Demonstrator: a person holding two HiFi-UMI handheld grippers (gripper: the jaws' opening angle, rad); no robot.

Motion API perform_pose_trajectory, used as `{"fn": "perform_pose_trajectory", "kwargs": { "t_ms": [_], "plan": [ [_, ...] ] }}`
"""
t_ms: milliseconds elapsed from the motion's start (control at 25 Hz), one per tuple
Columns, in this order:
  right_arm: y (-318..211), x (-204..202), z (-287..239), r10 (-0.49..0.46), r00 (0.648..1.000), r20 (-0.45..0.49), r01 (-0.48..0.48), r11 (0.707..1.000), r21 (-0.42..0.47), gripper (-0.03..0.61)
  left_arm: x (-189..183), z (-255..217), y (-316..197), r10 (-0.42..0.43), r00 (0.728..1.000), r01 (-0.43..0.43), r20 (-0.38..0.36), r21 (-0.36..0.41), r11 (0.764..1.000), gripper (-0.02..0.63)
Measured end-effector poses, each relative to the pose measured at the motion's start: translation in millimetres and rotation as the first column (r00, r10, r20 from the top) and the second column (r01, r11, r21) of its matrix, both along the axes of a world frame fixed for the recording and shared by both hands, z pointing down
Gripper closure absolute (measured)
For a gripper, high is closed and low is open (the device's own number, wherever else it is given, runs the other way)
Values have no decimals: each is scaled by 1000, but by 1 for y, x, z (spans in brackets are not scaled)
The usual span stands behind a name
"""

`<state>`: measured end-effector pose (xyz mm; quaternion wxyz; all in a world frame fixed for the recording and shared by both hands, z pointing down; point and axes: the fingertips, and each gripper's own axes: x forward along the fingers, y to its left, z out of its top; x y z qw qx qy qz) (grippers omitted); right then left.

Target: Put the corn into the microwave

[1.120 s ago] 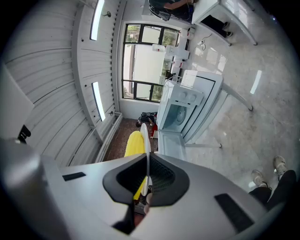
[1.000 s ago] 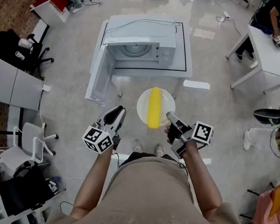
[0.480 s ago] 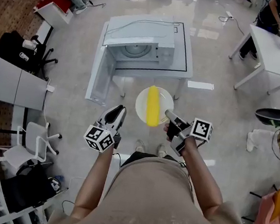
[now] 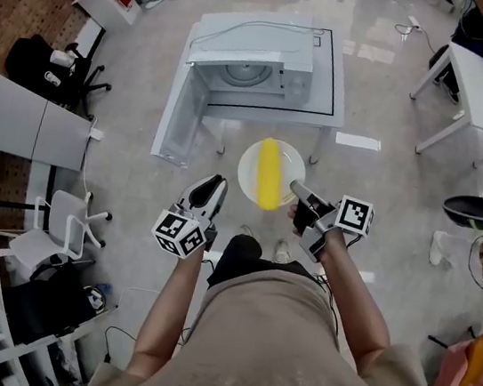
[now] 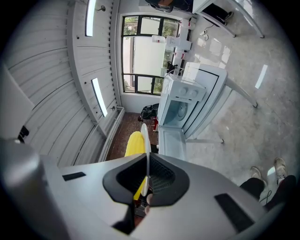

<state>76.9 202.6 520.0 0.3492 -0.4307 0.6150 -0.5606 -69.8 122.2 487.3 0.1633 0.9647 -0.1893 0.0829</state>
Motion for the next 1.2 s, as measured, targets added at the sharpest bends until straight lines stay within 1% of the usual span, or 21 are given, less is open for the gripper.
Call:
{"fn": "perform_pose_trajectory", "kwargs": {
  "t_ms": [80, 200, 480, 600, 800, 1000, 1200],
  "plan": [
    [-4, 3, 6, -5, 1000, 1, 5, 1000, -2, 563, 0, 6, 1, -5, 1000, 5, 8, -3, 1000, 569],
    [-13, 2, 12, -3, 1000, 4, 3, 1000, -17, 563, -9, 17, -8, -16, 1000, 17, 20, -16, 1000, 569],
    [-46, 1, 17, 30, 1000, 0, -30, 999, -29, 563, -20, 27, -57, -12, 1000, 13, 16, -35, 999, 569],
    [-64, -1, 19, 51, 999, 3, -51, 997, -53, 563, -19, 26, -81, 2, 1000, -2, 9, -39, 999, 569],
    [-105, -4, 21, 76, 997, 5, -76, 996, -54, 563, -15, 29, -120, 41, 999, -40, 10, -47, 998, 569],
    [-138, -10, 24, 115, 993, 9, -114, 991, -65, 563, -19, 22, -157, 56, 998, -56, -6, -46, 997, 569],
    [-169, -17, 32, 150, 989, 9, -149, 986, -74, 563, -20, 23, -186, 73, 997, -73, -6, -40, 997, 569]
  ]
}}
